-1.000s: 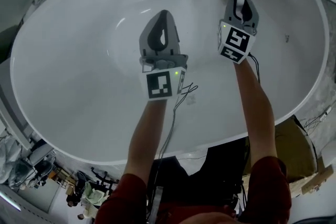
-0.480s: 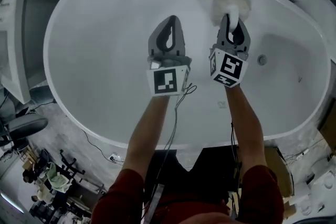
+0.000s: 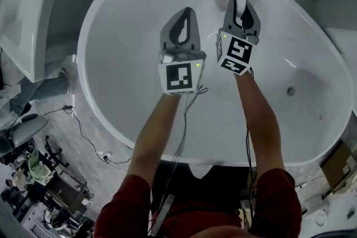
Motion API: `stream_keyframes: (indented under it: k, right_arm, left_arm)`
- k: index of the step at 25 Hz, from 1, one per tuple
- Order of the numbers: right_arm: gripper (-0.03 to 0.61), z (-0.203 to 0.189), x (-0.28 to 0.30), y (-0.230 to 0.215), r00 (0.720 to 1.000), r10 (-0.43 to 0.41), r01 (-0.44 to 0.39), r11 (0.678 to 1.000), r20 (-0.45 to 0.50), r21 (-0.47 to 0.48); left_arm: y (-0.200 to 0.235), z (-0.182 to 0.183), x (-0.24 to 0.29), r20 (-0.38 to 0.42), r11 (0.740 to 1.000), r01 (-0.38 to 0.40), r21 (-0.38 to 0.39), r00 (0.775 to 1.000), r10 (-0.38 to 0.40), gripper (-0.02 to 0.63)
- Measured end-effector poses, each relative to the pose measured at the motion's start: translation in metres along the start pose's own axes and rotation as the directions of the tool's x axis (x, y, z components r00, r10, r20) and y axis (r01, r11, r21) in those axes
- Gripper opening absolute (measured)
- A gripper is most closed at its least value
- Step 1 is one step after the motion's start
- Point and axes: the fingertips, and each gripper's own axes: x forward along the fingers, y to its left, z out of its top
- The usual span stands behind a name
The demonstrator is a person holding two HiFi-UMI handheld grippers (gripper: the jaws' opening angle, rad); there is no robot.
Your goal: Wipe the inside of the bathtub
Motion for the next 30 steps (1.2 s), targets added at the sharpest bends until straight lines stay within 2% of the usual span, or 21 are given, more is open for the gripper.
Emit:
stream_keyframes:
  k: [4, 8, 15, 18, 22, 27, 30]
  right_arm:
    - [0.092, 0.001, 0.039, 0.026, 1.0, 0.014, -0.015, 0.998, -0.01, -0.066]
    - [0.094, -0.006, 0.056, 0.037, 1.0, 0.001, -0.004, 0.99, -0.024, -0.142]
    - [0.092, -0.009, 0.055, 0.034, 0.999, 0.036, -0.04, 0.99, -0.031, -0.136]
    - [0.092, -0.014, 0.041, 0.005, 0.998, 0.036, -0.044, 0.987, -0.055, -0.154]
    - [0.092, -0.021, -0.009, -0.076, 0.998, -0.006, -0.003, 0.989, -0.057, -0.149]
    - [0.092, -0.035, -0.003, -0.092, 0.996, -0.046, 0.035, 0.987, -0.072, -0.154]
    - [0.092, -0.046, -0.016, -0.124, 0.994, -0.074, 0.061, 0.986, -0.081, -0.156]
  left_arm:
    - [0.035, -0.004, -0.004, 0.01, 0.999, -0.036, -0.013, 0.999, 0.037, 0.017]
    - [0.048, -0.026, -0.01, -0.011, 0.999, -0.038, -0.004, 0.999, 0.038, 0.017]
    - [0.032, -0.035, -0.005, -0.032, 0.999, -0.038, 0.009, 0.999, 0.039, 0.017]
    - [0.006, -0.033, -0.005, -0.035, 0.999, -0.029, 0.015, 0.999, 0.029, 0.017]
    - [-0.072, -0.026, -0.014, -0.029, 1.0, 0.013, 0.028, 1.0, -0.012, 0.017]
    - [-0.077, -0.031, 0.009, -0.039, 0.998, 0.061, 0.03, 0.997, -0.06, 0.017]
    - [-0.11, -0.033, 0.018, -0.041, 0.994, 0.102, 0.031, 0.994, -0.101, 0.017]
